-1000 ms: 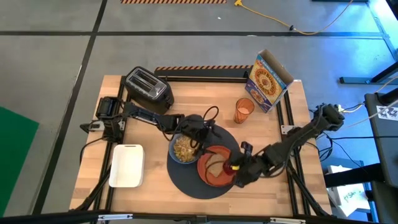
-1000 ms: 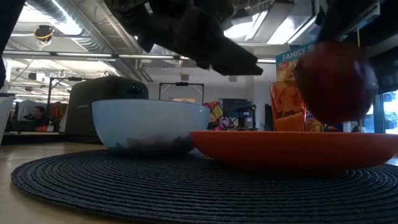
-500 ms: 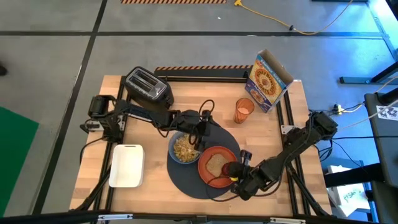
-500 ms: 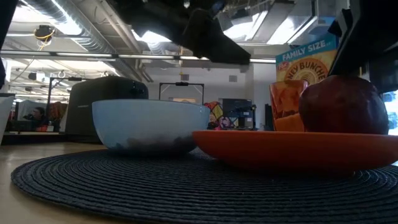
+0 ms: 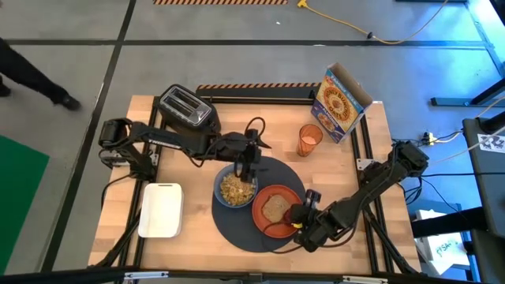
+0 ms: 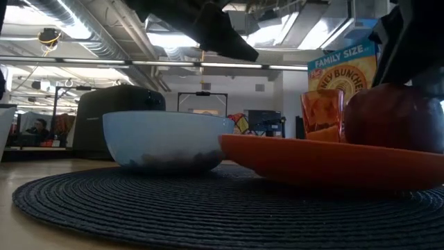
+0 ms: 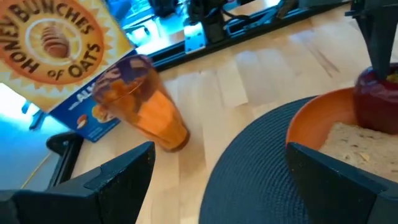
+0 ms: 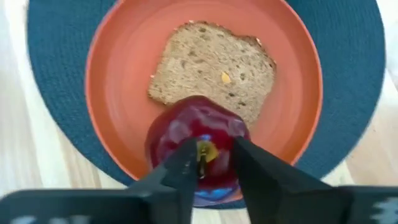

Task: Arrange a breakfast setting
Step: Put the apple on the orange plate, then put the orange cup on the black table mat

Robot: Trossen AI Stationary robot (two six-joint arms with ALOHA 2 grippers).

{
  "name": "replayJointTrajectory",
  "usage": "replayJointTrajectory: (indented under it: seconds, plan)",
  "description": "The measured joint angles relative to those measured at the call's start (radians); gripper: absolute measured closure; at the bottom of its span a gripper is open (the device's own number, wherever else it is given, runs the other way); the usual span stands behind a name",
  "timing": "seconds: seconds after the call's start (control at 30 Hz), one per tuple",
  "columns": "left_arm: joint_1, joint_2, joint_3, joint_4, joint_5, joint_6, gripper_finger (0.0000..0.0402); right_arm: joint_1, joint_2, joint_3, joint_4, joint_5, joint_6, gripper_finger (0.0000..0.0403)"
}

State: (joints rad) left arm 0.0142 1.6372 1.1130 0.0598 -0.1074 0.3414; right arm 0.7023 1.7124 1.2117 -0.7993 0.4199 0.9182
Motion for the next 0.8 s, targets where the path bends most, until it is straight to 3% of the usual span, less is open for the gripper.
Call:
replayJointTrajectory:
  seconds: [0.37, 0.6, 0.8]
  plan:
    - [0.032, -0.002, 0.0, -0.008, 0.027, -0.075, 0.0045, 0.0, -0.054, 0.017, -0.036, 0.079, 0.001, 0.0189]
    - [0.032, -0.002, -0.001, -0.003, 0.027, -0.113, 0.0045, 0.0, -0.117, 0.017, -0.03, 0.214, -0.031, 0.018]
    - [0.014, -0.041, -0.102, 0.145, 0.019, -0.151, 0.0045, -0.002, -0.239, 0.017, -0.059, 0.39, -0.089, 0.018]
